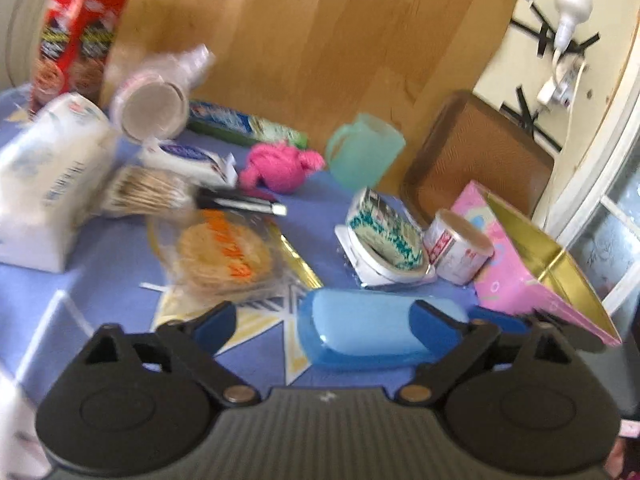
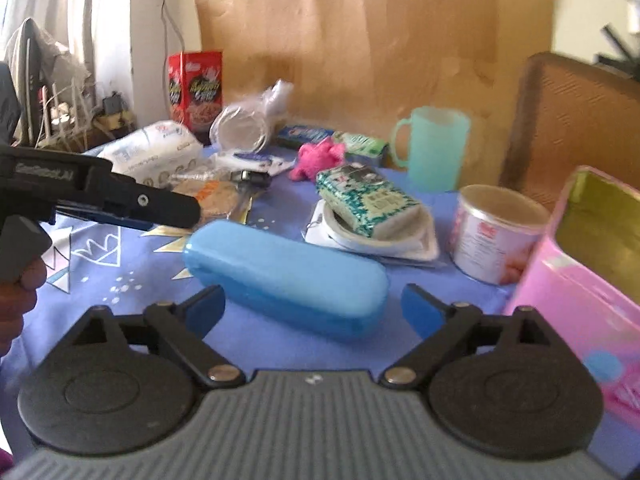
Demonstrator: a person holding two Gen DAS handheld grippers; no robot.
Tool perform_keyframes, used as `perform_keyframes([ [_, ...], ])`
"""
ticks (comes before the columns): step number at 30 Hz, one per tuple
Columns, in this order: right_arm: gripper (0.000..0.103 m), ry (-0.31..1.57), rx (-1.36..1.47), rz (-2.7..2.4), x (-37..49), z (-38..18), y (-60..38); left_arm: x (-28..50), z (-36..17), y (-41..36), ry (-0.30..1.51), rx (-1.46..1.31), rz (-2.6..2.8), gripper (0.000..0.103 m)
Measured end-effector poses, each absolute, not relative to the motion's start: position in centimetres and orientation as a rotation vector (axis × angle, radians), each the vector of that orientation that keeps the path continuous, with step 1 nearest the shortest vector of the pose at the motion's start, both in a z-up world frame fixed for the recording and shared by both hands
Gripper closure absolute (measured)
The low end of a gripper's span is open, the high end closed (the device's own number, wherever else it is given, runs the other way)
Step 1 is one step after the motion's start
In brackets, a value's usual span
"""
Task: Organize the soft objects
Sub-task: 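Grasp the light-blue case with the left tool and drop it into the pink tin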
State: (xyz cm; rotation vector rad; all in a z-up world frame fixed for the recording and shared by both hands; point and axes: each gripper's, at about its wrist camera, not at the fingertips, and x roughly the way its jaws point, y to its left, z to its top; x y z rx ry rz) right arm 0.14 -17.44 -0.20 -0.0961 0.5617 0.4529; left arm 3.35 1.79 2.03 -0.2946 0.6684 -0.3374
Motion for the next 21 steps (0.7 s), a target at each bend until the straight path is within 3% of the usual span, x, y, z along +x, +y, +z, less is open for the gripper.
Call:
perform_keyframes([
  [2, 0.006, 0.590, -0.128, 0.489, 1.2, -0.8, -17.0, 4.8, 1.3, 1.4, 0.719, -0.320, -0.371, 0.030],
  [4, 0.007, 0.619, -0.119, 0.509, 1.3, -1.0, -17.0, 5.6, 0.4, 1.4, 0.754, -0.384, -0.422, 0.034],
  [5, 0.012, 0.612, -0.112, 0.513, 1.0, -0.8, -17.1, 5.5, 0.5, 1.2, 0.750, -0.384, -0.401, 0.034],
  [12, 0.012, 0.530, -0.010, 0.439, -3.0, 0.3, -19.8, 2.8, 3.5, -2.7, 0.695, -0.293, -0.460, 0.035],
  [21, 0.012, 0.348, -0.028, 0.185, -6.5, 4.2, -29.6, 4.5, 9.1, -15.8, 0.574, -0.174, -0.675, 0.035],
])
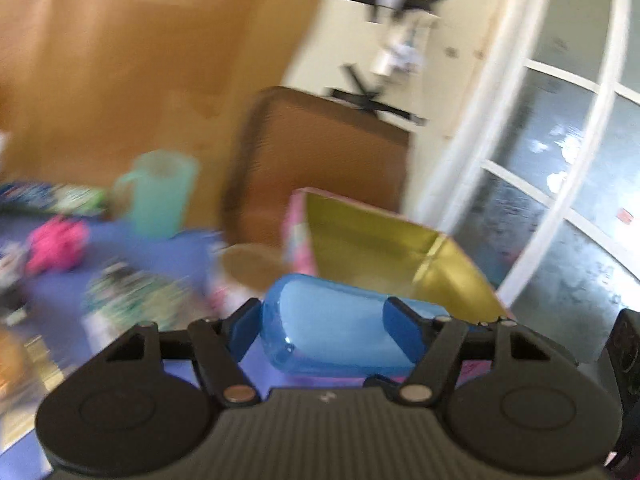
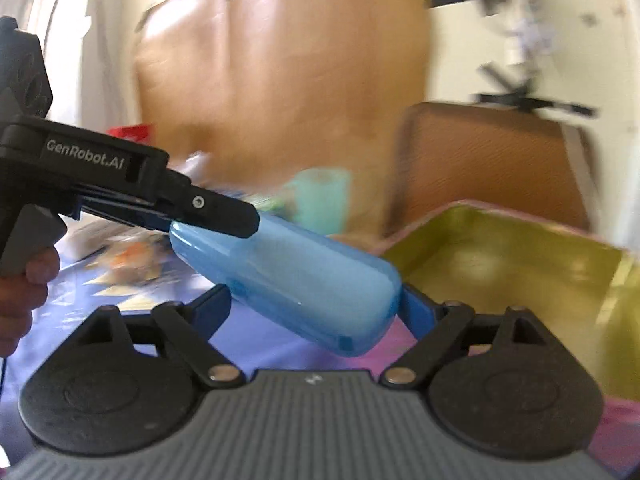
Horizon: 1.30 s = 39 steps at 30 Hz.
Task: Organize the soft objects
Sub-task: 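Grasp the light-blue case with the left tool and drop it into the pink tin, then move the right tool to the green-and-white tissue pack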
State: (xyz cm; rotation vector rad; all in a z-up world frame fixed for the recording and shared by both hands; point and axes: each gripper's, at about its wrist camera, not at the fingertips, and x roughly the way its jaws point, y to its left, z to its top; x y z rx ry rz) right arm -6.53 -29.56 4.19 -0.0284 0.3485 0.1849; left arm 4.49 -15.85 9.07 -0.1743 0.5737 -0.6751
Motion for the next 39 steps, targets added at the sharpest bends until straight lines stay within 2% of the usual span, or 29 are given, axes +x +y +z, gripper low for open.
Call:
perform_keyframes([
  [8, 0.013, 0.386, -0.002, -0.025, -6.0, 2.8, -37.3, 8.3, 7.1, -26.4, 0.651, -0.145, -0.735, 0.034],
  [11, 0.013, 0.374, 0.034, -0.061, -6.7, 2.3, -38.4, 7.7, 6.7, -26.2, 0.662, -0.150, -0.730, 0.033],
  [14, 0.014, 0.328, 0.058, -0.075, -8.0, 2.4, -38.5, 6.4, 6.8, -23.5, 0.627, -0.164, -0.735, 0.026],
  [18, 0.043, 0.282, 0.076, -0.045, -8.6, 2.8, -37.0, 4.4, 6.8, -16.9, 0.562, -0.154, -0.678, 0.024],
  [20, 0.045, 0.217, 0.038, -0.065, -8.3, 3.4, -35.8, 3.3, 6.1, -13.5, 0.534, -0.120, -0.586, 0.024],
  [22, 0.043, 0.106, -0.040, -0.138, -7.8, 4.1, -34.2, 2.5, 5.4, -10.4, 0.526, -0.104, -0.512, 0.023],
  [24, 0.019, 0.015, -0.099, -0.191, -6.7, 4.5, -33.0, 1.8, 4.7, -7.8, 0.541, -0.120, -0.468, 0.023],
  [26, 0.013, -0.016, -0.168, -0.184, -4.8, 4.3, -32.0, 1.0, 4.0, -5.5, 0.551, -0.143, -0.429, 0.023],
  [32, 0.015, 0.188, -0.338, -0.248, 0.9, 1.7, -31.5, -0.8, 3.1, -1.3, 0.570, -0.198, -0.345, 0.022],
  [33, 0.020, 0.203, -0.350, -0.249, 1.0, 1.6, -31.7, -0.9, 3.1, -0.8, 0.572, -0.207, -0.337, 0.022],
  [34, 0.021, 0.202, -0.355, -0.245, 0.8, 1.7, -31.6, -1.1, 3.0, -0.4, 0.574, -0.215, -0.332, 0.022],
  [39, 0.020, 0.199, -0.361, -0.251, -3.0, 1.7, -31.6, -1.4, 3.2, 0.5, 0.569, -0.246, -0.324, 0.020],
])
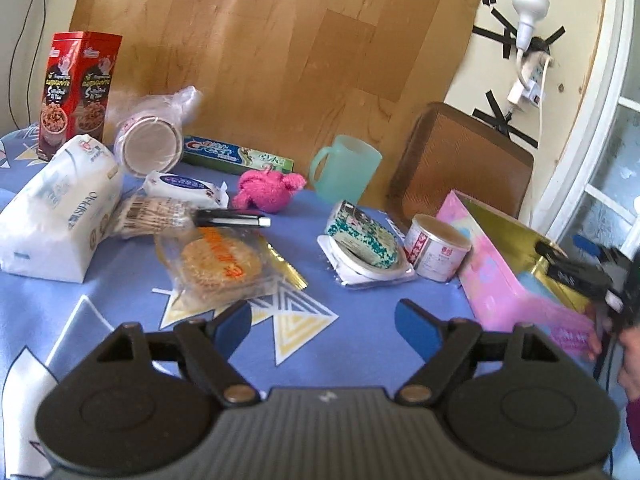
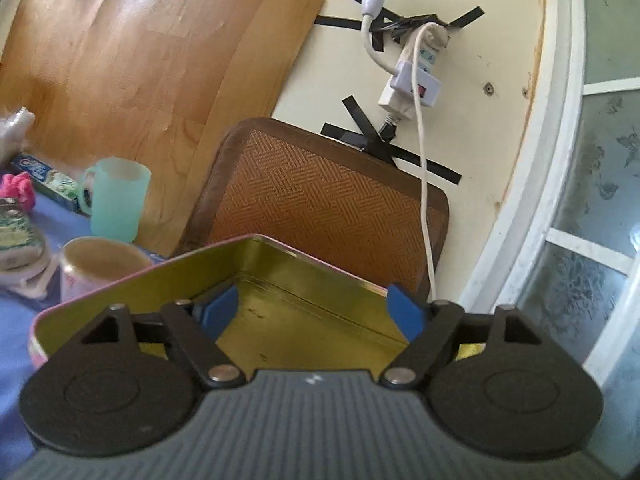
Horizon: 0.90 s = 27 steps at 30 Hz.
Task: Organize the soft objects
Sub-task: 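Move the right tool to the green-and-white tissue pack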
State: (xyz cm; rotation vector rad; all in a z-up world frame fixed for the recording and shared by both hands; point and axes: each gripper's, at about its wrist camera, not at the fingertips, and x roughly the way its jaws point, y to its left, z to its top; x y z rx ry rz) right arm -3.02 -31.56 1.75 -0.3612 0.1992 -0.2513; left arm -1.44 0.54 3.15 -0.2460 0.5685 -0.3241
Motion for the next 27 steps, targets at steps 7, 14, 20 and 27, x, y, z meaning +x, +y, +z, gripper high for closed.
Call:
perform_keyframes([
  [7, 0.018, 0.063, -0.347, -0.232, -6.7, 3.6, -29.7, -1.6, 2.8, 1.9, 0.555, -0.258, -0.311, 0.017],
  [14, 0.020, 0.217, -0.096, 0.174, -4.0, 6.9, -23.1, -1.4, 1.6, 3.9, 0.535, -0.214, -0.209, 0.017],
  [20, 0.023, 0.461, -0.056, 0.262, 4.6, 2.9, -15.7, -1.1, -0.1, 4.6, 0.547, -0.226, -0.231, 0.019],
  [27, 0.042, 0.576, -0.091, 0.258, 9.4, 0.0, -13.1, -1.7, 0.1, 4.5, 0.511, -0.221, -0.270, 0.019],
])
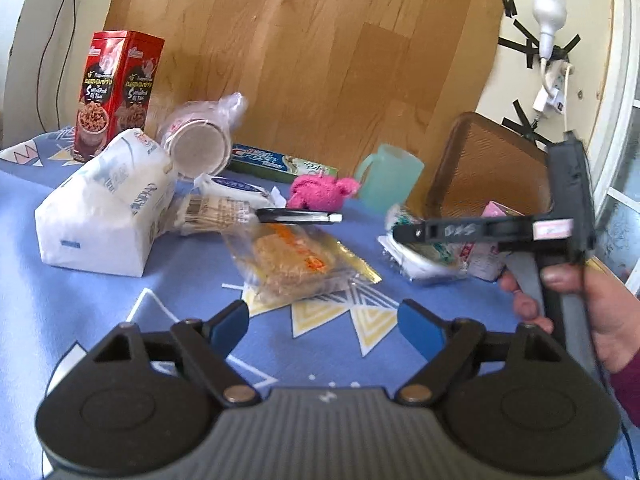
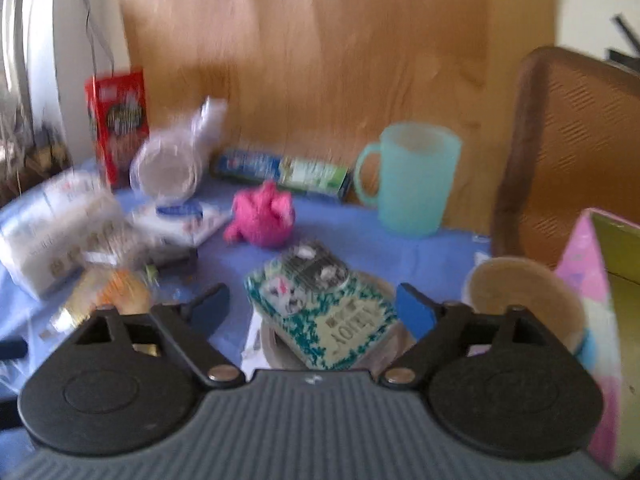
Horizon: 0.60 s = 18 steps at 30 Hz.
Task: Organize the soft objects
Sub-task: 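Move the right tool to the green-and-white tissue pack, then grasp the tissue pack with the right tool and drop it into the tin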
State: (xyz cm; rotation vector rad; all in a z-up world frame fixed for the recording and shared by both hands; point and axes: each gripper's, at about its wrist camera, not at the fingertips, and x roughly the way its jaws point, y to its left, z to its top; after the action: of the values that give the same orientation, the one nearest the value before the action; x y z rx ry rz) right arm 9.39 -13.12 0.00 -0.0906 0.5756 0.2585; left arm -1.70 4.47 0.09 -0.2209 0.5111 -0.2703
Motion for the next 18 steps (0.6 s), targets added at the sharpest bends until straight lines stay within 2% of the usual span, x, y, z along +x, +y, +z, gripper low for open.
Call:
perform_keyframes([
  [1, 0.053, 0.560, -0.106, 0.263, 8.8, 0.3, -13.0, -1.7, 0.1, 4.5, 0.509, -0.226, -0.275, 0.019],
  [2, 0.071, 0.542, -0.117, 0.265, 7.7, 0.8, -12.9, -1.6, 0.1, 4.7, 0.507, -0.235, -0.278, 0.019],
  [5, 0.082, 0.498, -0.117, 0.312, 4.0, 2.1, -13.1, -1.4, 0.0, 5.2, 0.510, -0.269, -0.287, 0.019],
  [9, 0.083, 0.464, -0.191, 0.399, -2.2, 2.5, -13.1, -1.3, -0.1, 5.6, 0.521, -0.307, -0.292, 0.019],
  [11, 0.077, 0.467, -0.252, 0.426, -5.0, 1.9, -12.9, -1.2, -0.1, 5.8, 0.527, -0.323, -0.310, 0.019],
  [12, 0.055, 0.494, -0.265, 0.451, -5.8, 1.5, -12.9, -1.1, -0.1, 5.9, 0.536, -0.329, -0.321, 0.019],
  [14, 0.036, 0.504, -0.234, 0.475, -7.0, 1.1, -13.6, -1.2, -0.1, 5.9, 0.546, -0.343, -0.338, 0.019],
  [17, 0.034, 0.514, -0.175, 0.486, -7.7, 0.7, -14.7, -1.4, 0.2, 5.6, 0.571, -0.376, -0.383, 0.021],
  [18, 0.029, 0.514, -0.167, 0.478, -7.4, 0.5, -15.0, -1.2, 0.4, 5.3, 0.585, -0.384, -0.399, 0.021],
])
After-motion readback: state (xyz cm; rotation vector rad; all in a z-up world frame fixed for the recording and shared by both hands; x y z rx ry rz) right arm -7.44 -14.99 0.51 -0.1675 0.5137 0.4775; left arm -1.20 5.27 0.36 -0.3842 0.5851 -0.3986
